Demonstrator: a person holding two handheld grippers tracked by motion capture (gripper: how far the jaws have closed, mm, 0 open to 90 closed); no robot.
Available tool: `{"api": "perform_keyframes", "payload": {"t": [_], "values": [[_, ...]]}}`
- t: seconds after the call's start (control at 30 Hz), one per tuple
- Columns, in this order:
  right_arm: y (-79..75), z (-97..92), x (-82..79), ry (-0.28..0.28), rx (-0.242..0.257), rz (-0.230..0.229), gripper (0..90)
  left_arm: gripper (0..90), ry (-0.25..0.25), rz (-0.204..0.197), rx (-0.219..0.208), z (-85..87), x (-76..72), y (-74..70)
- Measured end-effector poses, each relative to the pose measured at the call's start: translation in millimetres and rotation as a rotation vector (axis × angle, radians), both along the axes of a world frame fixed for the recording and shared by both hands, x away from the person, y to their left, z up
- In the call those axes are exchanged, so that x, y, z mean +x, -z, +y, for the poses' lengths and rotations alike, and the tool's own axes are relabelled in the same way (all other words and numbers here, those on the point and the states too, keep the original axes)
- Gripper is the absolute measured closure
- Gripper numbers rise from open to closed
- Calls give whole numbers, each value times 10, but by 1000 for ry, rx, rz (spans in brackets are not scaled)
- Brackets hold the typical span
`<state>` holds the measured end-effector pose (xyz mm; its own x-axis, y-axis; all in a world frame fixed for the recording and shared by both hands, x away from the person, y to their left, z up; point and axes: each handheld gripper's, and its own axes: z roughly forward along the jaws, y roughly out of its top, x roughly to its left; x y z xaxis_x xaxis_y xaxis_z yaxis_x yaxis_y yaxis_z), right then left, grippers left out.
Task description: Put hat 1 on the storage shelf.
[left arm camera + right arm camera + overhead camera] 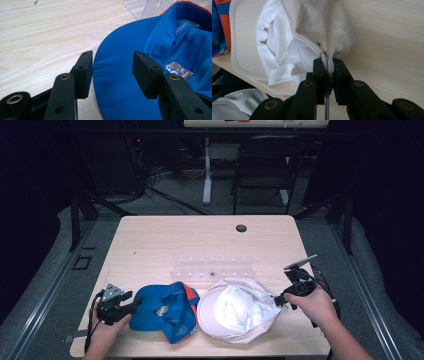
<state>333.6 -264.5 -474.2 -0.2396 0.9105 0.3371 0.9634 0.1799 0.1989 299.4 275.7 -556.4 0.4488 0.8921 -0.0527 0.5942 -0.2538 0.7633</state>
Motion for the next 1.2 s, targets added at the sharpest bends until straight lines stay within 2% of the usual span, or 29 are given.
{"api": "perform_keyframes", "payload": {"t": [0.2,0.4,0.57,0.6,0.63,0.7,0.77,0.8,0.83,0.87,0.97,1.0,1.1,1.13,1.2], "values": [[-80,48,8,26,-29,38,820,514,0,0,0,-1,-1,0],[-202,97,27,25,-62,57,821,514,1,1,1,-7,-1,4],[-298,153,29,38,-65,58,821,514,2,3,2,-8,-1,5],[-384,174,47,16,-78,76,821,514,3,3,2,-10,0,6],[-384,174,47,16,-78,76,821,514,3,3,2,-10,0,6],[-477,226,54,39,-86,65,821,514,3,1,1,-12,-1,5],[-523,241,61,36,-91,60,821,514,2,1,-1,-12,-2,5],[-601,265,71,37,-96,61,821,514,3,2,2,-8,-1,5],[-601,265,71,37,-96,61,821,514,3,2,2,-8,-1,5],[-676,281,80,22,-118,64,821,514,1,5,-2,-10,-2,8],[-732,319,83,32,-122,58,821,514,3,4,0,-8,-2,5],[-794,339,94,13,-130,72,821,514,3,3,0,-8,-2,4],[-848,374,96,7,-142,74,822,514,3,3,0,-9,-2,5],[-877,415,91,24,-136,73,821,514,6,9,0,-7,-4,0],[-915,442,95,18,-146,85,821,514,7,8,0,-8,-4,0]]}}
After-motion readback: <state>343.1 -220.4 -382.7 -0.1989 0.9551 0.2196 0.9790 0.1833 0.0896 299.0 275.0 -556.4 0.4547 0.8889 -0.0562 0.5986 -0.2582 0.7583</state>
